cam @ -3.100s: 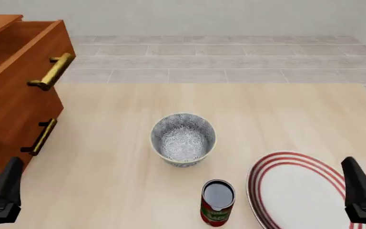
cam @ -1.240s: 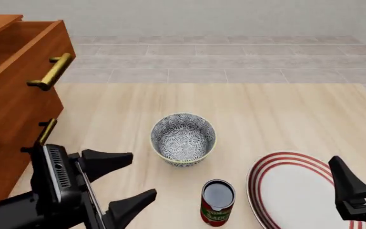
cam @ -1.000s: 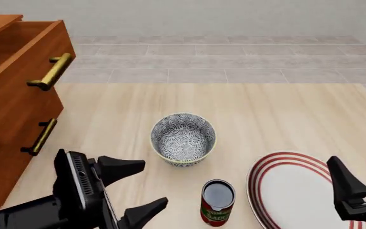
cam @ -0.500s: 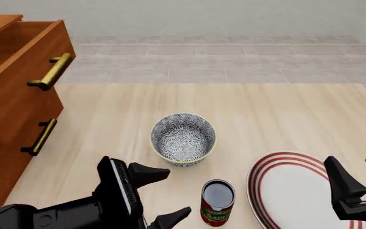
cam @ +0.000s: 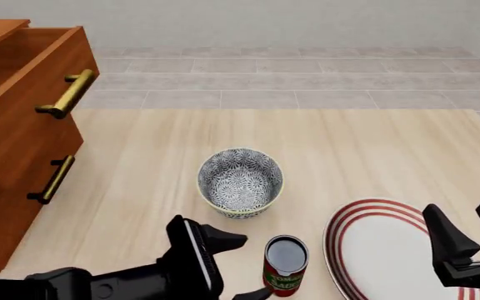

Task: Put the ketchup in the top drawer of the cabinet.

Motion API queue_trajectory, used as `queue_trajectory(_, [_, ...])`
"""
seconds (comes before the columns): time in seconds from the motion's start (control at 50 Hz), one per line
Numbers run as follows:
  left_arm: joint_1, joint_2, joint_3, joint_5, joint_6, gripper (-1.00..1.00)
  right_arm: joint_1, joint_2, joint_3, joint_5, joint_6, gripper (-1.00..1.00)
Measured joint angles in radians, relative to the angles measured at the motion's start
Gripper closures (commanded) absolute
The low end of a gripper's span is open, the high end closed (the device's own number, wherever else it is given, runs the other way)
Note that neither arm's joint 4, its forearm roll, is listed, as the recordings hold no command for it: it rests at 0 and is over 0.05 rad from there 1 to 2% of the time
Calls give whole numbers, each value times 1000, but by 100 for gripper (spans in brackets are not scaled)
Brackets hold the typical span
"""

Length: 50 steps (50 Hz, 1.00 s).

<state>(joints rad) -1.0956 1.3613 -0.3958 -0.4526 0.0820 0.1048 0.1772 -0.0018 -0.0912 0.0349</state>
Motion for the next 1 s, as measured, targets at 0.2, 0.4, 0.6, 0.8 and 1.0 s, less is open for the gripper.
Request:
queue_trajectory(0.2, [3, 63, -15, -36, 11, -100, 3, 8, 0, -5, 1, -100])
queue_trajectory(0.4, [16, 128, -34, -69, 10, -100, 6, 15, 0, -8, 2, -100])
queue_trajectory(0.6, [26, 178, -56, -87, 3, -100, 7, 18, 0, -10, 3, -100])
queue_trajectory(0.8, [21, 221, -78, -100, -3, -100, 7, 21, 0, -12, 4, -100])
queue_trajectory(1.0, [22, 256, -92, -111, -5, -100, 8, 25, 0, -14, 4, -100])
